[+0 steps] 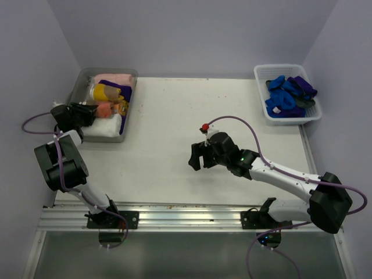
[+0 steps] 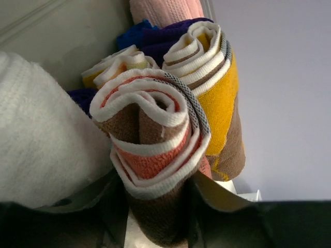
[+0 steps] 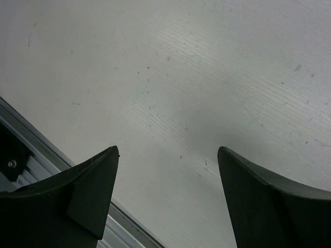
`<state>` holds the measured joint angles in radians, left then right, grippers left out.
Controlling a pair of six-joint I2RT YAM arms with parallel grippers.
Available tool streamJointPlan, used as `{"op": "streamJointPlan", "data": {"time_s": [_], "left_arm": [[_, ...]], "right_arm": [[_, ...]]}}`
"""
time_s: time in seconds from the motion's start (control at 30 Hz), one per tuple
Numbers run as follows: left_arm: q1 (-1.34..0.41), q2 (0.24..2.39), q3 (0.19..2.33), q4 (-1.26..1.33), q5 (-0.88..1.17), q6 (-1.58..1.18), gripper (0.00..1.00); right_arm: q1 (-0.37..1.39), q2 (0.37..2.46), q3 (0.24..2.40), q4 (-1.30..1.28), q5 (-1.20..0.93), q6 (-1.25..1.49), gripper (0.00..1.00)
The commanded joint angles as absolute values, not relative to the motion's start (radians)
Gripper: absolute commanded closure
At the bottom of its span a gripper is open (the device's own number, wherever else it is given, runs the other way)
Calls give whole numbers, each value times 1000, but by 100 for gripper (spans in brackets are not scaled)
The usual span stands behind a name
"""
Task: Roll the towels
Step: Place the rolled towel into the container
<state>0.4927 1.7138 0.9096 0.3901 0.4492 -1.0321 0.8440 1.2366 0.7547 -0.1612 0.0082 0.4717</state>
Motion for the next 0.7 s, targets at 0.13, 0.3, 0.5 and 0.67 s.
{"op": "streamJointPlan", "data": {"time_s": [0.13, 0.3, 0.5, 0.67], "left_arm": [[502, 1694, 1008, 169, 396, -896, 32], [502, 1661, 1055, 112, 391, -871, 30], [502, 1647, 1161, -58, 362, -821, 25], [502, 1638, 1230, -161, 351, -784, 13]], "right_arm": [[842, 1227, 750, -124, 3, 482, 19], [842, 1232, 759, -127, 3, 482, 19], [844, 1232, 764, -130, 5, 479, 19], [844, 1232, 761, -129, 3, 479, 19]]}}
